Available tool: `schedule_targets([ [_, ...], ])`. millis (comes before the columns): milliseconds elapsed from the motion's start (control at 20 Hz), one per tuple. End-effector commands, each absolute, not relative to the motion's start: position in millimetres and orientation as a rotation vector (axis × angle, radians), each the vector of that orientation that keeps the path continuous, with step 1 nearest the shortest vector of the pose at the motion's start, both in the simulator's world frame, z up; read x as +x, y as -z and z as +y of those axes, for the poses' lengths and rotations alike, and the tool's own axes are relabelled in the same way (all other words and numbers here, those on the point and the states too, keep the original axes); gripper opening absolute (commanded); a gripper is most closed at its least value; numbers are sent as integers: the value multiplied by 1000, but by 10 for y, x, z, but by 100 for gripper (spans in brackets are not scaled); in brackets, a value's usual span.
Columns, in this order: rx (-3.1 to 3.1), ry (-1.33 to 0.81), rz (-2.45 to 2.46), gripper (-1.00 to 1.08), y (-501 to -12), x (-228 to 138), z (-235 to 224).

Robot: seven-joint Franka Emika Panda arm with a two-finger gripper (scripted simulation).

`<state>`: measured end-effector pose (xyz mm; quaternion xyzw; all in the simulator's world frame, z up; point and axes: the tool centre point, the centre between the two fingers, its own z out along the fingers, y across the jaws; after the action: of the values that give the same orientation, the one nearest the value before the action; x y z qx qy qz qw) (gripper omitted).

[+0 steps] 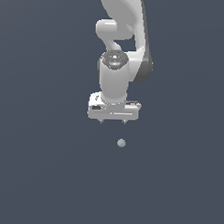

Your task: Pick up the object and move it to a goal position.

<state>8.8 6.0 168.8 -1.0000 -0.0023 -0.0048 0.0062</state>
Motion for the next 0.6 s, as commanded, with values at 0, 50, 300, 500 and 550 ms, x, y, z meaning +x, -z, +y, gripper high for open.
schedule_targets([
  [0, -3129, 15, -7, 100, -1688, 88, 60],
  [50, -3129, 16, -8, 100, -1689, 91, 59],
  [300, -3132, 51, -15, 100, -1738, 182, 47],
  [500, -3133, 66, -11, 100, -1768, 217, 39],
  [550, -3133, 65, -11, 100, -1766, 213, 39],
])
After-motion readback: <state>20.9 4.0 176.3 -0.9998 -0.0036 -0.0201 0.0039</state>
